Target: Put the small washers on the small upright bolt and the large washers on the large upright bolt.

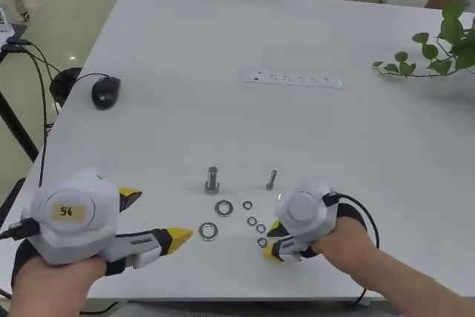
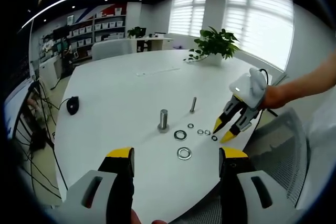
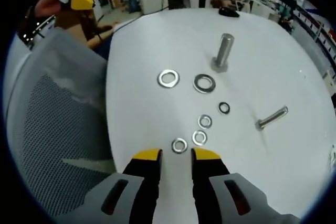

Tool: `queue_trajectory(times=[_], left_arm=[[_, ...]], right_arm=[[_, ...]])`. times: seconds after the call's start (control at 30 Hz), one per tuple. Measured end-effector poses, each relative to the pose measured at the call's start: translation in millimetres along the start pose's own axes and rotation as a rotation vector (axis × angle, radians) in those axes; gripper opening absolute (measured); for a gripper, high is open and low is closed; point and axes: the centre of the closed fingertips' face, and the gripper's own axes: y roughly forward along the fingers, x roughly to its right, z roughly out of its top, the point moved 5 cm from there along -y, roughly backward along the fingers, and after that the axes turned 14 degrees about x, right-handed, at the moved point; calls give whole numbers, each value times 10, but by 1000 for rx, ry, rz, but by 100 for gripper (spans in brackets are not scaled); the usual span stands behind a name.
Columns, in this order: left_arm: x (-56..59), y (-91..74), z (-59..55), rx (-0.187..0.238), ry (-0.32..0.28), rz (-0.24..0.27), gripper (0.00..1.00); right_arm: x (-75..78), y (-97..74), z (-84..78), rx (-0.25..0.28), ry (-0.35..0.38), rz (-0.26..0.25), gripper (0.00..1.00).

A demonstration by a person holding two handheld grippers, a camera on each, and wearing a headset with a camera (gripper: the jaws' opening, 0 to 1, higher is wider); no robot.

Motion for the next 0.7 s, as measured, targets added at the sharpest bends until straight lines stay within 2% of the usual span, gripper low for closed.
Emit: queue_trajectory(times=[0.17, 0.27, 0.4, 0.7], left_arm=[[-14, -3, -13, -4, 1, 0, 65], [-10, -2, -16, -7, 2, 0, 65], [13, 12, -15, -11, 8, -6, 65], [67, 37, -11, -14, 12, -14, 65]], right_arm=[[40, 43, 22, -41, -96, 53, 21], [62, 43, 40, -80, -194, 102, 18], [46, 58, 52, -95, -265, 155, 18], [20, 56, 44, -93, -317, 180, 15]])
